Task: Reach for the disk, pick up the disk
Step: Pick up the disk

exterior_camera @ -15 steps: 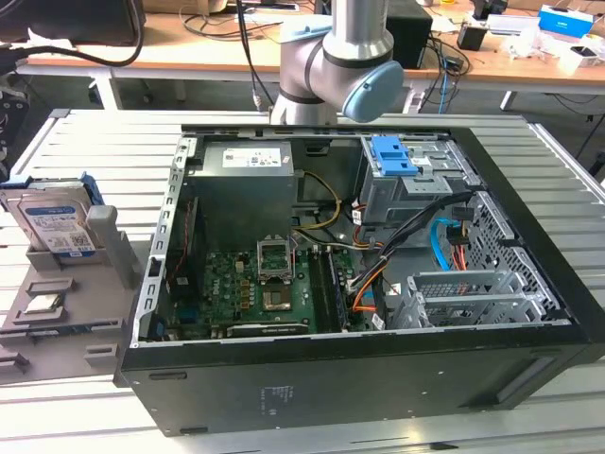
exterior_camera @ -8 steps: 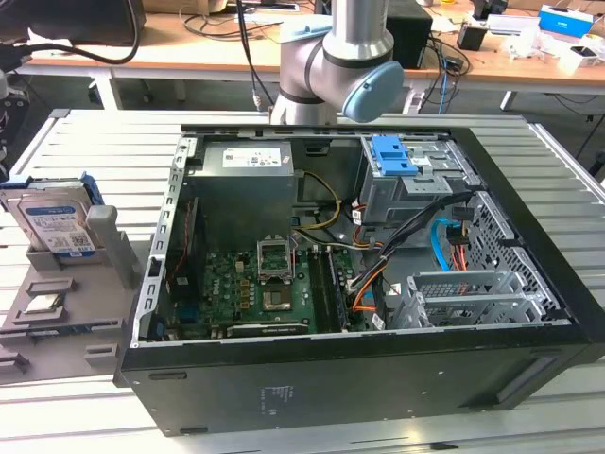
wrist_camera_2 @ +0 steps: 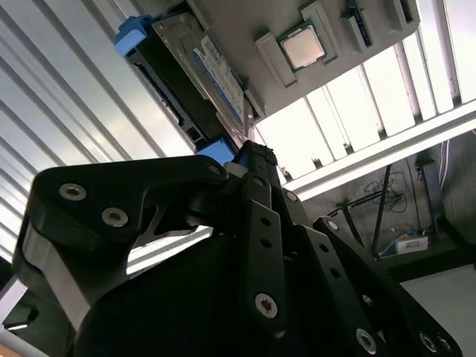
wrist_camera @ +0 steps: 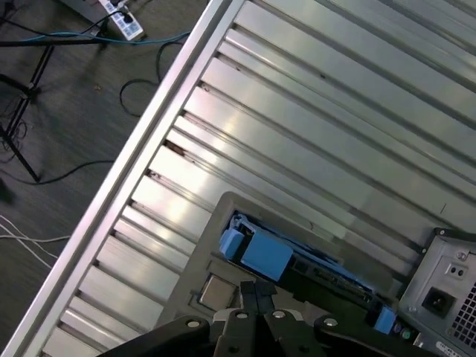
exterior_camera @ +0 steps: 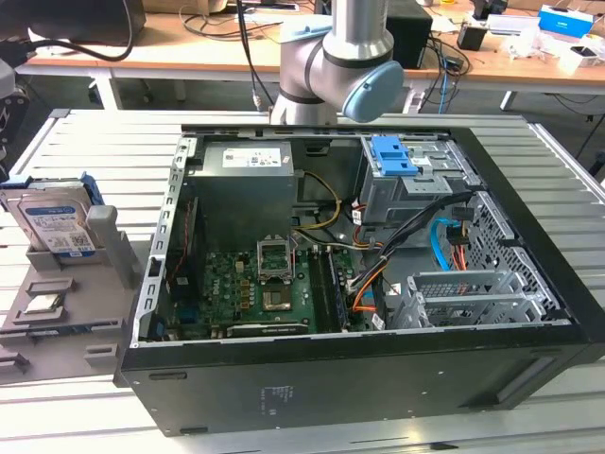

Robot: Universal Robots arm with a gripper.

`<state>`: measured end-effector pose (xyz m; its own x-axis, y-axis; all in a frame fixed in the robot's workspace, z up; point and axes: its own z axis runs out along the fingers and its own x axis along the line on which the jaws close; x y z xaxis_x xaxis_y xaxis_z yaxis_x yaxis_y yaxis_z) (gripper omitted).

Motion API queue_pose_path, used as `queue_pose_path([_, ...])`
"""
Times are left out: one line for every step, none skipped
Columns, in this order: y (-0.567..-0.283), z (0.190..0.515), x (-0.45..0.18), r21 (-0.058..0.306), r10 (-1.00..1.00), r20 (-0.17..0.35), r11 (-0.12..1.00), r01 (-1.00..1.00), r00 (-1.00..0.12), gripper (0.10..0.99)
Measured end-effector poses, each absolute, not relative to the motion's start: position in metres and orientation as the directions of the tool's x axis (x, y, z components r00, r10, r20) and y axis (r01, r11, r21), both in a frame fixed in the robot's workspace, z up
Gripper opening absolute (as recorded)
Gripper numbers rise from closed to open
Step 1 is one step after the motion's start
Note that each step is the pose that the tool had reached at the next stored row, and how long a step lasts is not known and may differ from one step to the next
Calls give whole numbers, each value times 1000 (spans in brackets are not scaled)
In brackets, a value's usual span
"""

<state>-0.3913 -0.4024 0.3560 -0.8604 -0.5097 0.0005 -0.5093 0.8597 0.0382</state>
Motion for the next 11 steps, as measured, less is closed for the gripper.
queue_pose_path([-402, 356, -391, 38, -521, 0, 853, -521, -854, 106])
queue_pose_path([-402, 356, -391, 38, -529, 0, 848, -529, -849, 106])
queue_pose_path([-402, 356, -391, 38, -537, 0, 843, -536, -844, 106])
queue_pose_path([-402, 356, -391, 38, -542, 0, 840, -542, -840, 106])
queue_pose_path([-402, 356, -391, 38, -549, 1, 835, -548, -836, 106])
queue_pose_path([-402, 356, -391, 38, -555, 1, 831, -554, -832, 106])
queue_pose_path([-402, 356, -391, 38, -562, 0, 827, -561, -827, 106])
queue_pose_path([-402, 356, -391, 38, -570, 0, 821, -570, -821, 106])
queue_pose_path([-402, 356, -391, 38, -577, 0, 816, -576, -817, 106])
queue_pose_path([-402, 356, -391, 38, -584, 0, 811, -584, -812, 106])
queue_pose_path([-402, 356, -391, 38, -590, 0, 807, -589, -807, 106])
